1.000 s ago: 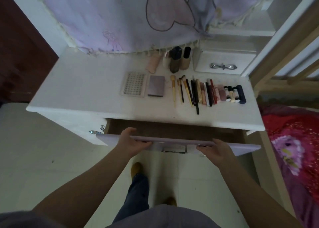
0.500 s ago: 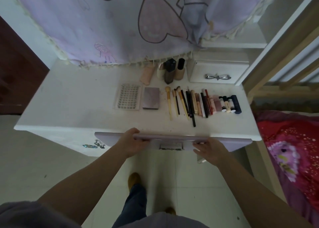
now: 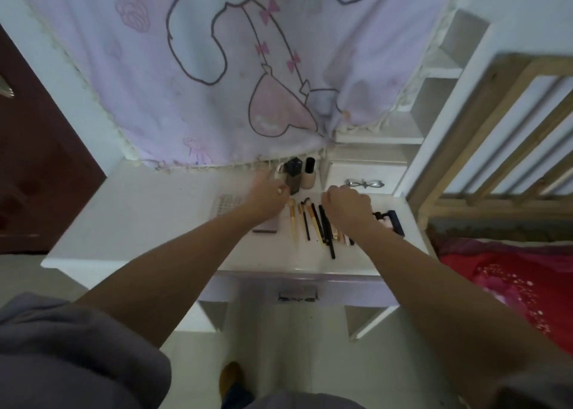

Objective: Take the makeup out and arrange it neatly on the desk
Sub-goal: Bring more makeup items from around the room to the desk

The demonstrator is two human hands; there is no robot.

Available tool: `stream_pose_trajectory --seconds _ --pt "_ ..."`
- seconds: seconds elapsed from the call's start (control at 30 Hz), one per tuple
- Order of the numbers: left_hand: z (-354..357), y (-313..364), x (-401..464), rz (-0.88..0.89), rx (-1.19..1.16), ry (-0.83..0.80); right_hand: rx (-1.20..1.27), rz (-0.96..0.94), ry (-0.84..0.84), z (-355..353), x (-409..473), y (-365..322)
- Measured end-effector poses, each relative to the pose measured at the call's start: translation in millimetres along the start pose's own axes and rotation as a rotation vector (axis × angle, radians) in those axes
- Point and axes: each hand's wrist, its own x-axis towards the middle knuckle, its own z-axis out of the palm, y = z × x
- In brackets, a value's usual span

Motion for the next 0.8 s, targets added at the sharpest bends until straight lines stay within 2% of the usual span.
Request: stream_pose_trajectory --seconds 0.07,0.13,0.3,0.47,0.6,0.7,0.8 --pt "14 -2 -11 0.074 0.150 0.079 -0.041 -0.069 0.239 18 -14 -3" --pt "29 -7 -24 0.127 0.316 0.170 -0.066 -0.107 0.337 32 -30 0" --pt "55 -22 -44 0.282 0.520 0.236 -0.139 -0.028 0.301 58 -61 24" --pt "90 -25 -45 0.471 0.615 0.018 -0.121 0.236 0.173 83 -97 29" --pt "112 -21 -37 0.711 0.611 -0.089 -0.108 0.521 0.083 89 -126 26" --pt "119 -13 -36 0.893 0.572 -0.112 -0.062 0.726 0.092 94 -152 16" --pt "128 -10 -46 1.034 0.547 -0.204 -0.022 0.895 0.070 102 -186 -1"
